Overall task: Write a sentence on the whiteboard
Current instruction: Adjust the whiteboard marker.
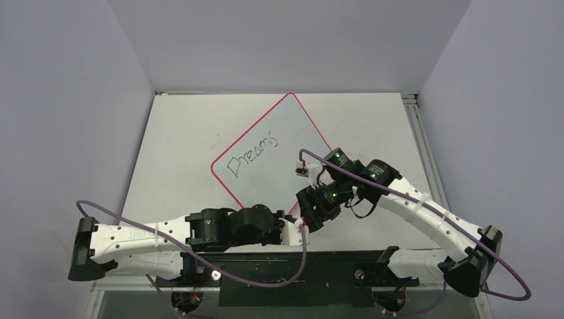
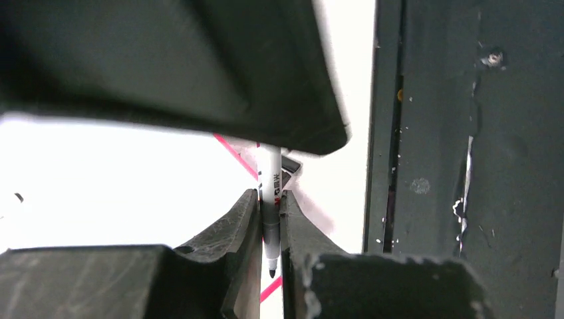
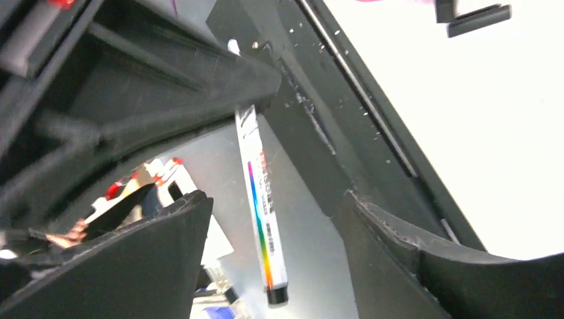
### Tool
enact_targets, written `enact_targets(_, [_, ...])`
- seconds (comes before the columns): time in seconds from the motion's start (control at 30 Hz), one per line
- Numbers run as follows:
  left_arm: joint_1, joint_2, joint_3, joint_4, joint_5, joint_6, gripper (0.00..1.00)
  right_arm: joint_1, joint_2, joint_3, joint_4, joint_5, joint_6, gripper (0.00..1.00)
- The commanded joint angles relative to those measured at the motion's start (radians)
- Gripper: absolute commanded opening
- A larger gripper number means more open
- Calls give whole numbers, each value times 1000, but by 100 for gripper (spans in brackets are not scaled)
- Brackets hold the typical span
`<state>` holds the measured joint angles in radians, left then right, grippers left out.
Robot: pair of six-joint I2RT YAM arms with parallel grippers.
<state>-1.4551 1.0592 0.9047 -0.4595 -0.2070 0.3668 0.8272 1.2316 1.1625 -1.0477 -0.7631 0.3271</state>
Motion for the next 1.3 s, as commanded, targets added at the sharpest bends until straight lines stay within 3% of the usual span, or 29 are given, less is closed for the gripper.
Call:
enact_targets(0.0, [92,-58,-18,111,119,-122,0,-12,-130,-15,60,104,25,76])
enact_targets(0.13, [137,-62,-33,130,177,-141,0,-13,-260,-67,197,184,122,86])
enact_targets(0.23, [153,-71,-36,138,205,-146,0,-15,-343,-128,283,248,191,86])
enact_targets(0.53, [178,-81,-39,143,283,-159,0,-12,-409,-236,432,230,275,74])
enact_targets(0.87, [195,-67,-27,127,309,-160,0,6,-394,-267,495,201,296,49])
enact_targets(1.27, [214,-45,-15,121,336,-163,0,40,-382,-295,535,189,313,39])
